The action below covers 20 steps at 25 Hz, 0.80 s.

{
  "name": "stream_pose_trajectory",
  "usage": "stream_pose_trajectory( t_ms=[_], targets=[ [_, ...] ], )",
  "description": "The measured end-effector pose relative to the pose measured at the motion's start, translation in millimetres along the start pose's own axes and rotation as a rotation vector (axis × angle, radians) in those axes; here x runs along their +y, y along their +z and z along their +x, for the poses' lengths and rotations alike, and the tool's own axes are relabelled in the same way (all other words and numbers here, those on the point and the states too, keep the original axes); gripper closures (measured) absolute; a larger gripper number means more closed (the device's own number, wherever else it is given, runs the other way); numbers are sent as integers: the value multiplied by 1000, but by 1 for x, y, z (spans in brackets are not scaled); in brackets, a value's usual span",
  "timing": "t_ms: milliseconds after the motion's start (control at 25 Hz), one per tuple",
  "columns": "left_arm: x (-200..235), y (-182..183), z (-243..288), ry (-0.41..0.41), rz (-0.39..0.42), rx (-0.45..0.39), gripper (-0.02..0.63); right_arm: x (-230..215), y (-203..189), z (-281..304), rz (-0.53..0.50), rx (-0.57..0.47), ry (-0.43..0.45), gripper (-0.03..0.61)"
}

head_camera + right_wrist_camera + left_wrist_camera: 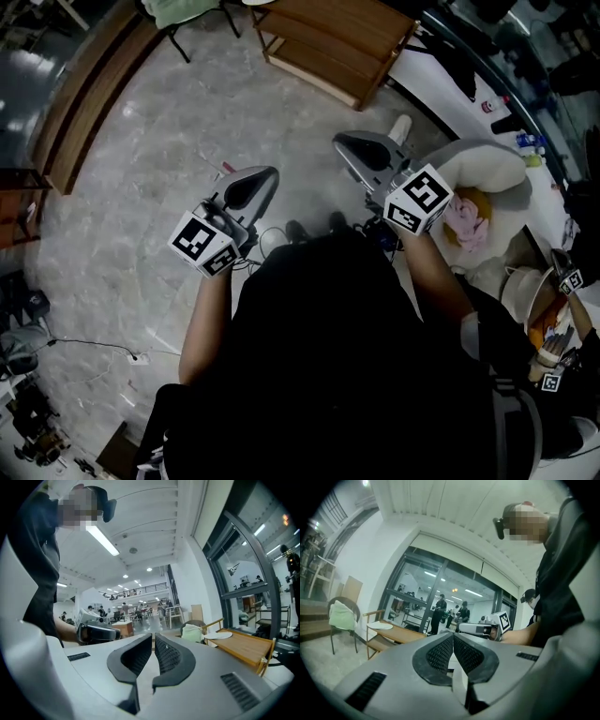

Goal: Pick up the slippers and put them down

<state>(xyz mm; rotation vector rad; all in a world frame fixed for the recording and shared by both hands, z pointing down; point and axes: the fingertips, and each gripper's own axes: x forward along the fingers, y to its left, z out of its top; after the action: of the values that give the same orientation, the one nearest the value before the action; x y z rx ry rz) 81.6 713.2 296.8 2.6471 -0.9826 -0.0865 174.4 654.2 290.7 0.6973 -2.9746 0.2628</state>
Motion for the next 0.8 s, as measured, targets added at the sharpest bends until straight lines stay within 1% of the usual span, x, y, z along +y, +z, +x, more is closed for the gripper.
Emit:
stream_pose_trajectory(
  t_ms=[120,240,360,600,800],
  targets=[
    [13,3,-20,-5,-17,-37,600,10,-1,23,-3,15,6,548],
    [25,-4,-32,-8,-48,-38,600,18,-5,35,3,43,9,548],
    [33,-8,-36,-26,-76,-43,600,18,-4,38,-5,55,8,548],
    [61,3,-14,-47,-81,-23,600,-14,1,45,26,43,-17,548],
    [97,15,9,-32,-63,11,600,-56,3,73,24,28,-15,548]
  ],
)
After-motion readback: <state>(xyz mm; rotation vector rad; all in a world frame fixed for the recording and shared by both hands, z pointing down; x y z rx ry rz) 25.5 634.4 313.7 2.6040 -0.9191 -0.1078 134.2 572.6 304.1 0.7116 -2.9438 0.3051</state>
